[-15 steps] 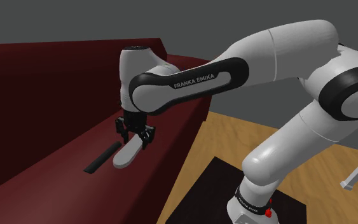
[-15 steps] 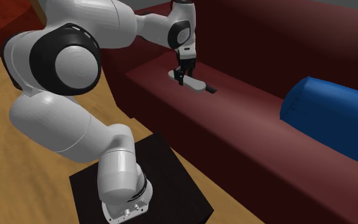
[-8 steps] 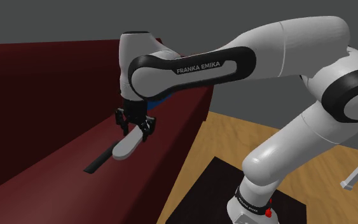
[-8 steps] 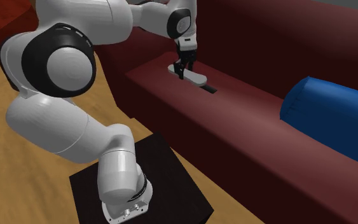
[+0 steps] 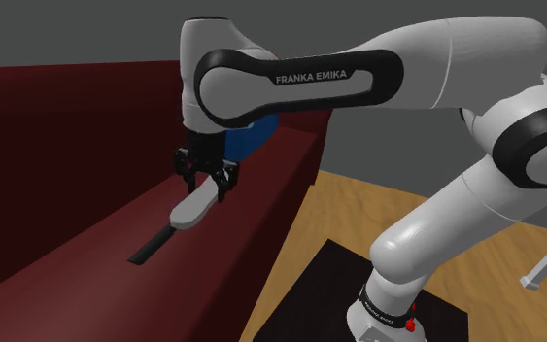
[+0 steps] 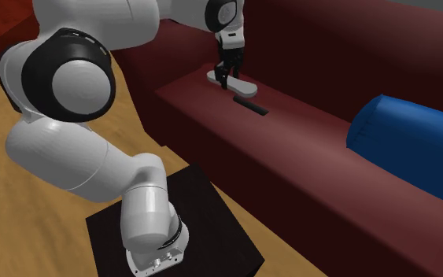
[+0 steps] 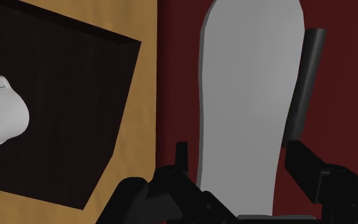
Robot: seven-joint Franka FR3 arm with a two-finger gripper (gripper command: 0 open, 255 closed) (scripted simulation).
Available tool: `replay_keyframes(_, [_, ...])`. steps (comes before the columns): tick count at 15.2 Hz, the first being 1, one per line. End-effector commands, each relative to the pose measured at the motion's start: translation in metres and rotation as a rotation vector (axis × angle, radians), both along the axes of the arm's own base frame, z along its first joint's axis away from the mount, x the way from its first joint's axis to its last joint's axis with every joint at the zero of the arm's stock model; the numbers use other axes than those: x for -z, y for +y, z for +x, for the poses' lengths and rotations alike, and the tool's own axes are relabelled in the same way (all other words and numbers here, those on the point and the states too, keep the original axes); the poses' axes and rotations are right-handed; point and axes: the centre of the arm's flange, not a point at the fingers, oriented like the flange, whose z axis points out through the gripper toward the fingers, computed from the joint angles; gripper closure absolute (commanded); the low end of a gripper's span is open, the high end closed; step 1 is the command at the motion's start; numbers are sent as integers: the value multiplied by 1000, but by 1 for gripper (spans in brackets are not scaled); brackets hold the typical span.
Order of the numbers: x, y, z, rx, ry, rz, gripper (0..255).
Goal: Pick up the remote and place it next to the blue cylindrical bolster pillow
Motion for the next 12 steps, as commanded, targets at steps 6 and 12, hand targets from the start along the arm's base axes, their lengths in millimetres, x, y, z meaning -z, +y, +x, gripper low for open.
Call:
replay_keyframes(6, [-38, 1, 0, 0, 0, 0, 255])
replay_keyframes(12, [-70, 1, 0, 0, 0, 0, 255])
